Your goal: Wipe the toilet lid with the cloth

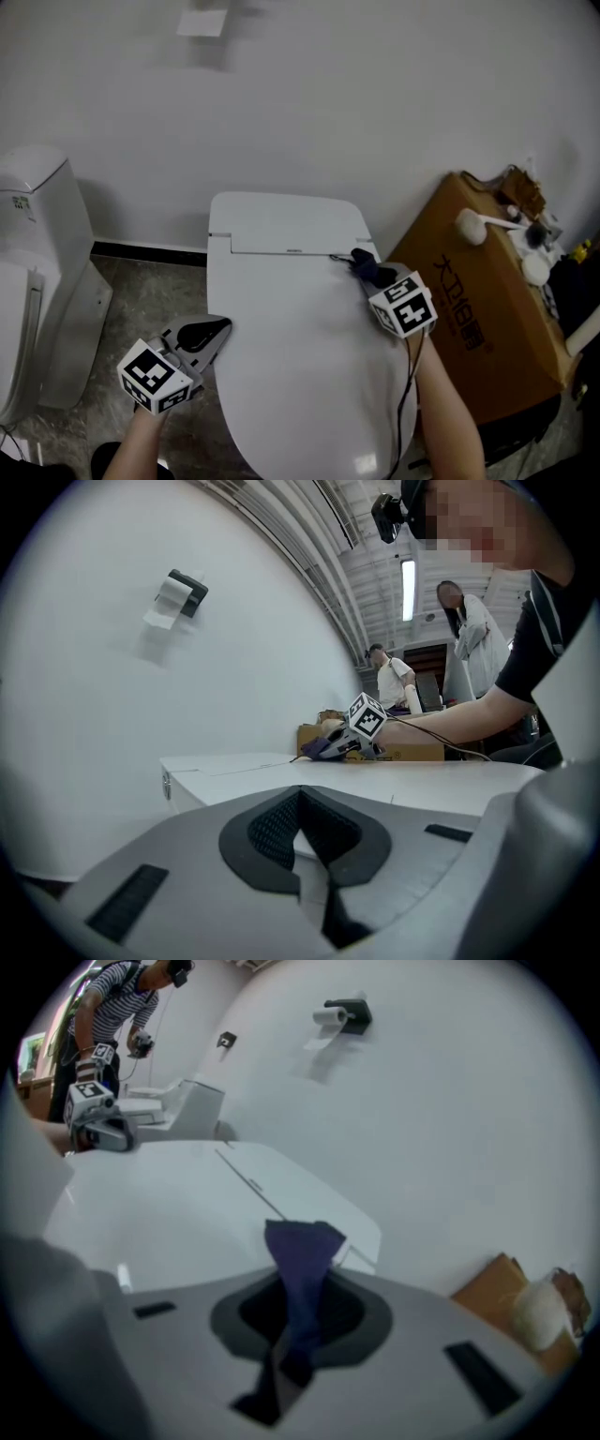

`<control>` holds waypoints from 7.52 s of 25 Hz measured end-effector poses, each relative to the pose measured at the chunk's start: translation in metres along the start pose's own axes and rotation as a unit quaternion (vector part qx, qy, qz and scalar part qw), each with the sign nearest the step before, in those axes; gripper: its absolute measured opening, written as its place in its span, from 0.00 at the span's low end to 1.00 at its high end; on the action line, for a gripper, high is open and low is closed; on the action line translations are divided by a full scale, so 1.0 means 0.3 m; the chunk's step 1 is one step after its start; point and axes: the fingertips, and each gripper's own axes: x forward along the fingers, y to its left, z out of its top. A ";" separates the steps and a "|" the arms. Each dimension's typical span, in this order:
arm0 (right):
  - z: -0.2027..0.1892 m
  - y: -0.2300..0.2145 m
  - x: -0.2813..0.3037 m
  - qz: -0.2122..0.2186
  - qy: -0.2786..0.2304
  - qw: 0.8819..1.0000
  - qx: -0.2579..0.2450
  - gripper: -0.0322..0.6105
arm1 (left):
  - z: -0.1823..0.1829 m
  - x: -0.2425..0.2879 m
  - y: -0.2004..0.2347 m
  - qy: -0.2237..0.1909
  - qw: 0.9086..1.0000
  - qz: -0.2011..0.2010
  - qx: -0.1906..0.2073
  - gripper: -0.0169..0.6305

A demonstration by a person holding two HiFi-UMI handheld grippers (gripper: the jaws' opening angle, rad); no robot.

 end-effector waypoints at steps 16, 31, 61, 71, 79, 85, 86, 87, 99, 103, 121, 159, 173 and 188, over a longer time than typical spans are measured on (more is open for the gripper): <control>0.145 0.202 0.034 0.048 0.003 0.998 -0.042 0.15 | -0.006 0.001 0.000 0.007 1.000 0.006 0.002 0.05; 0.295 0.366 0.073 0.078 -0.016 0.995 -0.067 0.15 | -0.006 0.005 -0.002 0.012 1.000 0.011 0.003 0.05; 0.515 0.635 0.119 0.141 -0.034 0.982 -0.121 0.15 | -0.006 0.007 -0.001 0.004 1.000 0.006 -0.005 0.05; 0.582 0.736 0.114 0.162 -0.043 0.976 -0.139 0.15 | -0.005 0.006 -0.003 0.002 1.000 0.003 -0.004 0.05; 0.632 0.808 0.111 0.178 -0.050 0.971 -0.149 0.15 | -0.002 0.008 -0.005 0.003 1.000 0.002 -0.004 0.05; 0.659 0.843 0.105 0.188 -0.062 0.969 -0.148 0.15 | -0.003 0.005 -0.004 -0.002 1.000 -0.001 -0.006 0.05; 0.663 0.844 0.102 0.189 -0.066 0.969 -0.146 0.15 | -0.003 0.005 -0.004 -0.002 1.000 -0.001 -0.006 0.05; 0.666 0.842 0.098 0.190 -0.071 0.969 -0.143 0.15 | -0.003 0.005 -0.003 -0.001 1.000 -0.001 -0.005 0.05; 0.588 0.521 -0.078 0.125 -0.104 0.982 -0.096 0.15 | -0.006 -0.002 0.005 0.001 1.000 0.003 -0.002 0.05; 0.455 0.330 -0.125 0.083 -0.083 0.991 -0.071 0.15 | -0.007 -0.003 0.008 0.002 1.000 0.007 -0.001 0.05; -0.035 -0.170 -0.255 -0.028 0.006 0.999 -0.018 0.15 | -0.004 -0.058 -0.116 0.043 0.998 0.006 0.035 0.05; -0.119 0.060 -0.102 0.047 0.054 0.996 -0.051 0.15 | 0.015 -0.178 -0.007 0.048 0.995 0.086 0.024 0.05; 0.044 0.255 -0.074 0.084 0.029 0.992 -0.091 0.15 | 0.039 -0.153 -0.024 0.038 0.996 0.076 0.034 0.05; 0.151 0.404 -0.057 0.098 0.044 0.975 -0.194 0.15 | 0.036 -0.134 -0.026 0.044 0.995 0.075 0.056 0.05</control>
